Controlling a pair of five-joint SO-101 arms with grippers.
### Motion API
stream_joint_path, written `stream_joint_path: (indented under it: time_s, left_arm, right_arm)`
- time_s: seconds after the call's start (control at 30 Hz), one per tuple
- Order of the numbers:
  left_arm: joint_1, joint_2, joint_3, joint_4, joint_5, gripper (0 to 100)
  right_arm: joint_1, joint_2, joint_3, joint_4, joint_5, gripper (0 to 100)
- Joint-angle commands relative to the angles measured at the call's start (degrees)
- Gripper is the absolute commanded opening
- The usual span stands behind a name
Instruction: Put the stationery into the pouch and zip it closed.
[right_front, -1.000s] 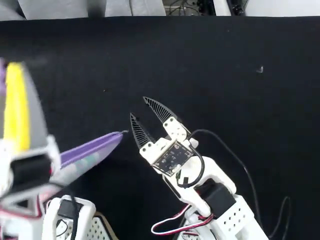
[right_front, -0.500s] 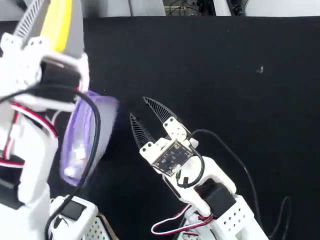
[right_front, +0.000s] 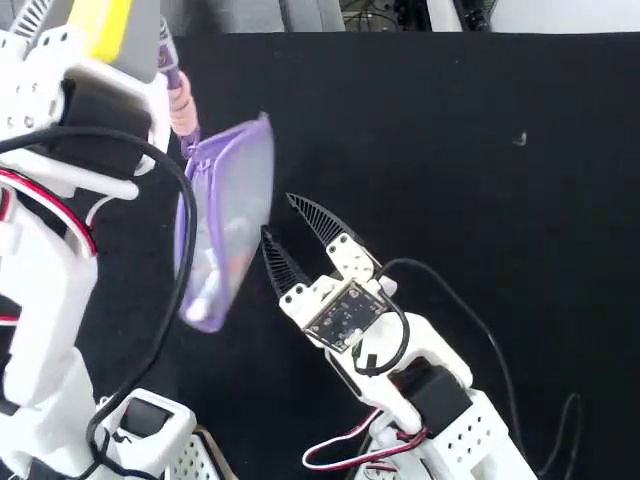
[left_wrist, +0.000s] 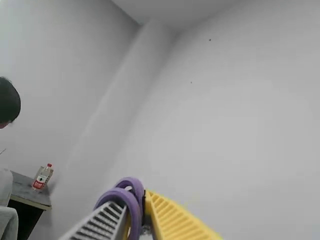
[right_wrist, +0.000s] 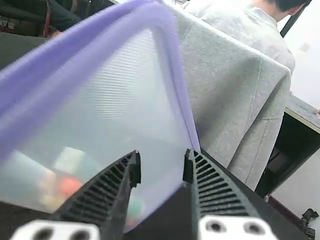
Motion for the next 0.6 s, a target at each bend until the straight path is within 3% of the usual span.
stream_joint_path:
  time_s: [0.0,0.3,0.57]
  left_arm:
    - [0.13,0.00,-3.21,1.85,-0.62,3]
    - [-4.26,0.62,-2.95,2.02,-0.53,3]
    - [-4.00,0.70,-0.31,1.49,-0.35,3]
  right_arm:
    - [1.14,-0.84,-3.30,-0.35,0.44,14.9]
    - [0.70,-0.92,-11.03,10.37,0.09,15.2]
    - [-1.67,-0.92,-11.30,11.43,0.53,15.2]
